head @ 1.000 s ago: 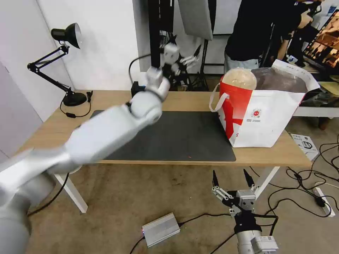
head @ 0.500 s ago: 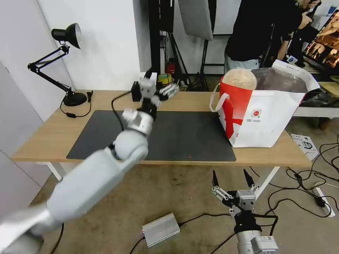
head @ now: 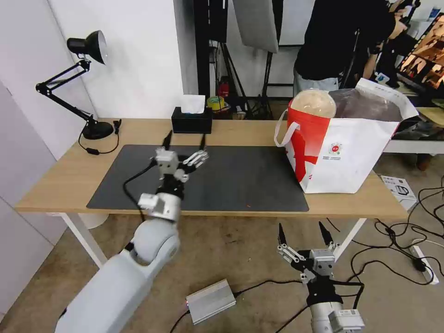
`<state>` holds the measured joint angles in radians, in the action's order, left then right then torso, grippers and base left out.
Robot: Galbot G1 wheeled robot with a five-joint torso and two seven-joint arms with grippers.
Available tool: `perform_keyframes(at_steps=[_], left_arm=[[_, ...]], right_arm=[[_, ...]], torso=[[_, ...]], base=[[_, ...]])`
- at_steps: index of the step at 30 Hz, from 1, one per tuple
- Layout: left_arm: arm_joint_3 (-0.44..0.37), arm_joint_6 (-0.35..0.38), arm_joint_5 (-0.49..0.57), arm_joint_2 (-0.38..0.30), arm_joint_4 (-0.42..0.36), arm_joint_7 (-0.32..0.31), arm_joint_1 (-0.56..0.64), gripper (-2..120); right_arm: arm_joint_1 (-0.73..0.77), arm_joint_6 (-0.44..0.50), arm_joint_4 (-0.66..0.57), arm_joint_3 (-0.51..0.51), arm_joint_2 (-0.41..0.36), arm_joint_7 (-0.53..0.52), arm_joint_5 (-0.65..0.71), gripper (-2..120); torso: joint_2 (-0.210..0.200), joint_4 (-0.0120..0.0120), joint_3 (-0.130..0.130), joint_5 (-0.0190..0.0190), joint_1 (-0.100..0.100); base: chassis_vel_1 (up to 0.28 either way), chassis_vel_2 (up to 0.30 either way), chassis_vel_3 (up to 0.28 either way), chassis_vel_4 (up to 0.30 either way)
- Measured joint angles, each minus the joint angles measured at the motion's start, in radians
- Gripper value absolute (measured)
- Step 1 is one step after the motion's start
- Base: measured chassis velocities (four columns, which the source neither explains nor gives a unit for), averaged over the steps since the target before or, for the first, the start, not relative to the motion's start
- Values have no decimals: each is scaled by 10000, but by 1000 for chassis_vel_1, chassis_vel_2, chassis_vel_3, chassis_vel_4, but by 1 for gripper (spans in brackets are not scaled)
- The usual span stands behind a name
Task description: Pick up the trash from the table and place it into the takeout bag.
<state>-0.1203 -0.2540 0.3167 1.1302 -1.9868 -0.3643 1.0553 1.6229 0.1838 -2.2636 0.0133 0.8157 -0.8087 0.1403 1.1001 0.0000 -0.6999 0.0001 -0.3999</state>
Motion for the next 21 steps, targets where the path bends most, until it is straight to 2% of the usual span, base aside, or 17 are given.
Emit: perform_keyframes(at_steps=[7, 9, 21], left_arm=[[-809, -347, -1434, 698, -458, 36, 1929, 100], [-1096, -624, -2090, 1073, -676, 45, 2945, 100], [-2101, -1784, -3454, 2254, -1224, 88, 5456, 100]], right_arm=[[0, 0, 0, 0, 0, 0, 0, 100], [0, 0, 0, 0, 0, 0, 0, 100], [0, 0, -1, 0, 0, 0, 0, 100]], torso=[[0, -1, 0, -2, -1], [0, 1, 0, 0, 0], [0, 0, 0, 0, 0]], base=[[0, 0, 0, 0], [0, 0, 0, 0], [0, 0, 0, 0]])
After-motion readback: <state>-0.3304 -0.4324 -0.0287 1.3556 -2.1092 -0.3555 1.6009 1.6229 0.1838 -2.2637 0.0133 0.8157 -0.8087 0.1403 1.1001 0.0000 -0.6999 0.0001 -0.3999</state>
